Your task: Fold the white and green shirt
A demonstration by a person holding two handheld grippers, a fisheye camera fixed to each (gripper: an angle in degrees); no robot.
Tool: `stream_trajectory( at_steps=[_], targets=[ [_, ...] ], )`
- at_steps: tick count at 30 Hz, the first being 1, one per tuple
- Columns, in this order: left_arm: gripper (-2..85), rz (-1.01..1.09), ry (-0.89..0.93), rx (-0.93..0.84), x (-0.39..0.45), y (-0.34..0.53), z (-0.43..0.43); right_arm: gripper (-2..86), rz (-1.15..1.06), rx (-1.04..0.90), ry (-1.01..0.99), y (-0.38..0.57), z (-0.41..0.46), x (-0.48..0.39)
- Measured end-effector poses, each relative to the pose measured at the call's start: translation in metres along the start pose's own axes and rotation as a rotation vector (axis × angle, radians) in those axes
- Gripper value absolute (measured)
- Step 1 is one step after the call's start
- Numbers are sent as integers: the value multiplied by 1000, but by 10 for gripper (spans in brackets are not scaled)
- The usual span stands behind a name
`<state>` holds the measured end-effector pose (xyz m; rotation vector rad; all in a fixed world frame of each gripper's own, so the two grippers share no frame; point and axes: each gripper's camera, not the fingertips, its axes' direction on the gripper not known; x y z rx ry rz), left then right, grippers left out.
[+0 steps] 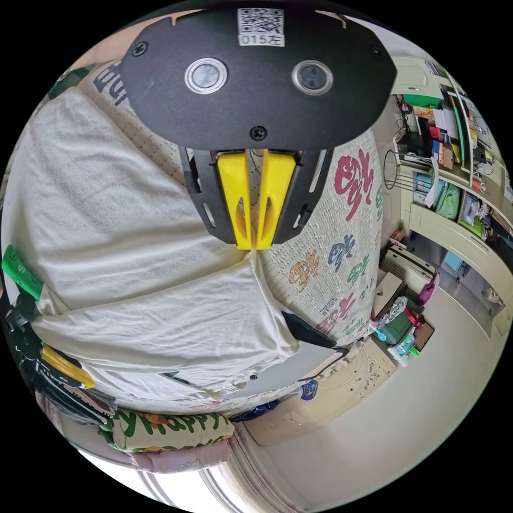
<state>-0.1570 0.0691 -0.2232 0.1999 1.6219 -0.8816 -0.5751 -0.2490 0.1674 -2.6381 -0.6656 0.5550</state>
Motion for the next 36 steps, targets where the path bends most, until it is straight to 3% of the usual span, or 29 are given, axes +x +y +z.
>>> stream_trajectory(
  at_steps=[36],
  targets=[
    [6,63,-81,12,-26,14,20,-9,2,0,-1,-66,-70,31]
  ],
)
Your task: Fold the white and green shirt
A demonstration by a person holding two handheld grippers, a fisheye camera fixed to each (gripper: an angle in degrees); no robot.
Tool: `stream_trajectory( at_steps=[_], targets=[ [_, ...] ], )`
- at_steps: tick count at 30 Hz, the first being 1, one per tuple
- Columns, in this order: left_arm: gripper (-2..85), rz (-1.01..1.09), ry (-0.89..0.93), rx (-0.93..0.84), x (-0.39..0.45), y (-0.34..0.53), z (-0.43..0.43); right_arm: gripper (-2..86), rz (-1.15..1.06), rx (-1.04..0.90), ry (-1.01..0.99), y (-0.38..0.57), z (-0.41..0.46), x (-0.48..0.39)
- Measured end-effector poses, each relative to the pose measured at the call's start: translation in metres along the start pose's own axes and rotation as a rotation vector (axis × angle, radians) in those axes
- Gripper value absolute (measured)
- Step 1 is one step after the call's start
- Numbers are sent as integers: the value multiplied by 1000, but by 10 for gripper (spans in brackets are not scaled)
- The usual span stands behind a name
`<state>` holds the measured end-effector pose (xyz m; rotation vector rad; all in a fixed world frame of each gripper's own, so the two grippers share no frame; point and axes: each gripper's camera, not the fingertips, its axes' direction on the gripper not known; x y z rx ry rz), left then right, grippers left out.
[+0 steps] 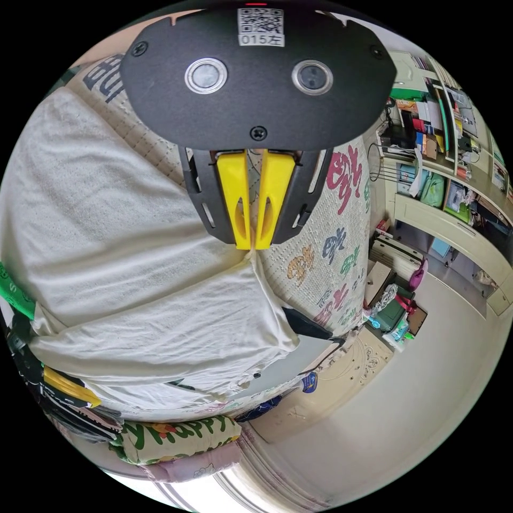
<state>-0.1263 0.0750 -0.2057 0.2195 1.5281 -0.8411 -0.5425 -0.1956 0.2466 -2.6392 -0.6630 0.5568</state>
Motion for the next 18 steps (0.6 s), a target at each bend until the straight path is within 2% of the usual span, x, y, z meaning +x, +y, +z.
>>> stream_trajectory(
  at_steps=[10,18],
  targets=[
    [7,4,-16,5,-10,6,7,-9,2,0,-2,-46,-44,39],
    [7,-35,40,25,-30,16,16,-9,3,1,-3,-84,-83,82]
  ],
)
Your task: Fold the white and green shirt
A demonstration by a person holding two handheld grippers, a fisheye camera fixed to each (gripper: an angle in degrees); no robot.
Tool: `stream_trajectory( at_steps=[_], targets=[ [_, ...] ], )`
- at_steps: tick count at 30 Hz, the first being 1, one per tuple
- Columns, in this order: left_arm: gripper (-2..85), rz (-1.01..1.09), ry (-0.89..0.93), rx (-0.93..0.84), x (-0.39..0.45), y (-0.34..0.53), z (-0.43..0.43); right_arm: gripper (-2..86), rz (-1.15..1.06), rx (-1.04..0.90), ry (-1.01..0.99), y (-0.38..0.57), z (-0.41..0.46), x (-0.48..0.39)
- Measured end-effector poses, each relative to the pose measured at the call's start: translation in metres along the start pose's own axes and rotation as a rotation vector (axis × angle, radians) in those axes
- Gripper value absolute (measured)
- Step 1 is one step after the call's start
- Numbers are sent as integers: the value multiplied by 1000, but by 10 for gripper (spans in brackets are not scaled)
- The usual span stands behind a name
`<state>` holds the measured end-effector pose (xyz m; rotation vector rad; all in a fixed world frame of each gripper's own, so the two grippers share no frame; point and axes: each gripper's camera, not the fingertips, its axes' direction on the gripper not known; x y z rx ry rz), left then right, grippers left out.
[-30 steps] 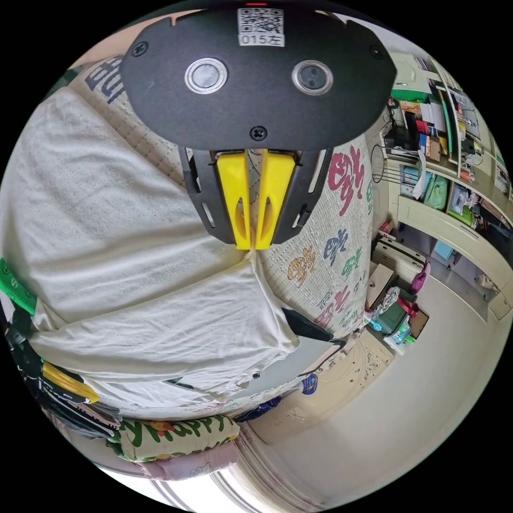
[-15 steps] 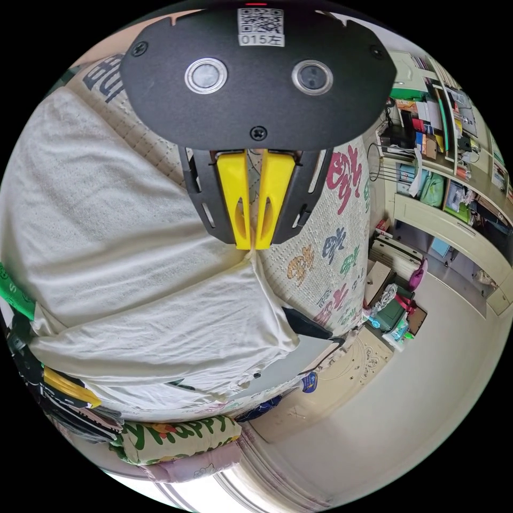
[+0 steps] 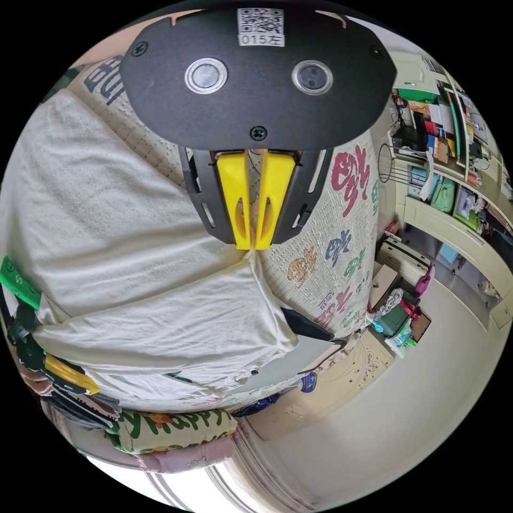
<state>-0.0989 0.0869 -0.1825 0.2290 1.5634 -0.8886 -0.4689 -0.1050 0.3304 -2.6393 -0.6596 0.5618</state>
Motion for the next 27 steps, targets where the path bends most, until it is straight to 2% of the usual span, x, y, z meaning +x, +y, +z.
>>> stream_trajectory(
  at_steps=[16,19,21,22,23,24,26,27],
  targets=[
    [6,8,-9,-1,-10,19,24,-8,2,34,2,-76,-84,134],
    [5,10,-10,0,-11,24,31,-7,38,88,3,-86,-98,168],
    [5,10,-9,-1,-11,27,35,-8,151,155,123,-85,-110,197],
    [5,11,-9,0,-11,30,37,-9,356,230,242,-75,-124,229],
    [5,11,-8,0,-11,32,40,-9,549,270,225,-59,-138,272],
    [5,10,-8,0,-11,33,41,-10,608,276,152,-51,-142,295],
    [5,12,-9,-1,-11,38,47,-10,877,313,-271,-9,-143,389],
    [5,13,-9,-1,-10,40,49,-10,936,338,-360,4,-142,407]
  ],
)
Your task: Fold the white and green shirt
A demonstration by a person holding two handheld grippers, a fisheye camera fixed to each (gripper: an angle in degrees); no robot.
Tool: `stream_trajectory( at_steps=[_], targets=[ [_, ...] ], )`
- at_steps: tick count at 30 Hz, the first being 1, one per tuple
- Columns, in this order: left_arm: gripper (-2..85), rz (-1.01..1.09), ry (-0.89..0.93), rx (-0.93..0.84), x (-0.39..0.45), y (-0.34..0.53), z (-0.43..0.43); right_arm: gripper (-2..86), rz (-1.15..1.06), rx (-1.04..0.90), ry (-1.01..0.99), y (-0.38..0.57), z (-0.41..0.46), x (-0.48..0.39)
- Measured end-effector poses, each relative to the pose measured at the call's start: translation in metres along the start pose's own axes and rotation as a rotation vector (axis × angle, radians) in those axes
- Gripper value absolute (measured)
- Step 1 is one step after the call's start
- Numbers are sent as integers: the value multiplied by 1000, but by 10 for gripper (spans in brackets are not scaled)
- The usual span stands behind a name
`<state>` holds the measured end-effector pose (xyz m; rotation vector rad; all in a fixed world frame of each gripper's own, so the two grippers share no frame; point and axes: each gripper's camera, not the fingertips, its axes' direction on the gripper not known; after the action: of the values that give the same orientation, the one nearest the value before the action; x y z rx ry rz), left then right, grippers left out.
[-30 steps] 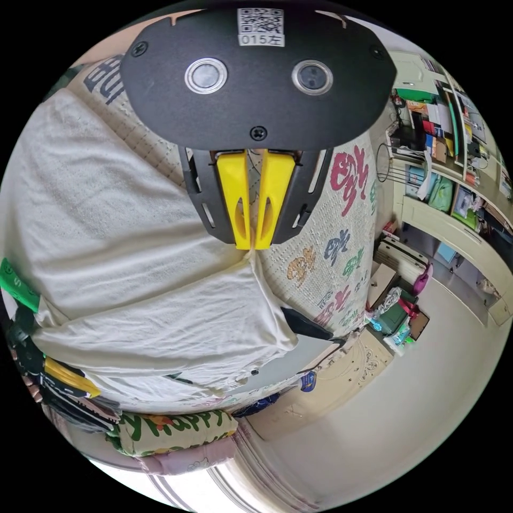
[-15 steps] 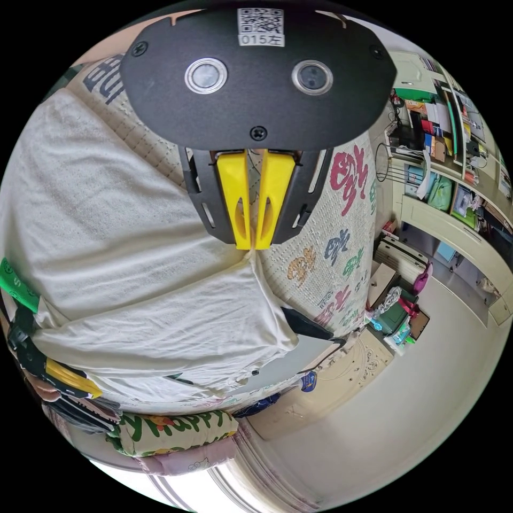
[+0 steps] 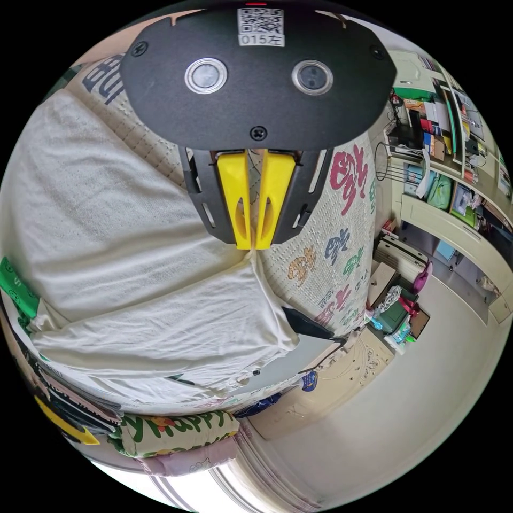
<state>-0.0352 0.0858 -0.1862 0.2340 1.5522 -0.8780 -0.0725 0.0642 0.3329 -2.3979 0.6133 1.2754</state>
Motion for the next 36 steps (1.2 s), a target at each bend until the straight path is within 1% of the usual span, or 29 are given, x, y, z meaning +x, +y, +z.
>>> stream_trajectory(
  at_steps=[2,3,5,7,8,9,11,13,15,17,20,24,26,28,33,36],
  targets=[
    [4,5,-4,0,2,5,6,-10,287,92,-264,-15,-25,69],
    [4,7,-5,0,3,7,8,-10,343,122,-333,-15,-30,84],
    [3,13,-10,1,5,13,14,-8,535,195,-567,-18,-38,133],
    [3,13,-11,1,7,18,19,-6,568,255,-699,-21,-39,153],
    [2,13,-11,1,8,21,23,-4,546,284,-755,-26,-38,158],
    [2,13,-12,1,8,23,25,-3,533,257,-763,-31,-34,158],
    [2,14,-12,1,11,30,32,3,463,-23,-750,-63,-3,147],
    [2,15,-12,1,13,35,37,12,410,-176,-807,-80,22,134],
    [2,15,-12,1,14,41,43,25,383,-244,-911,-93,42,127],
    [1,16,-13,1,18,48,50,49,358,-388,-1030,-114,72,117],
    [1,16,-12,1,21,59,60,61,302,-503,-1153,-141,91,101],
    [2,18,-16,3,27,72,71,21,311,-502,-1130,-170,94,112],
    [4,19,-25,2,31,81,78,10,337,-509,-1087,-182,95,125],
    [5,22,-22,5,33,88,82,6,354,-507,-1069,-189,95,131],
    [6,42,-29,7,41,108,88,9,388,-485,-1117,-211,96,125],
    [6,21,-57,34,44,121,65,23,369,-468,-1113,-231,88,122]
  ],
)
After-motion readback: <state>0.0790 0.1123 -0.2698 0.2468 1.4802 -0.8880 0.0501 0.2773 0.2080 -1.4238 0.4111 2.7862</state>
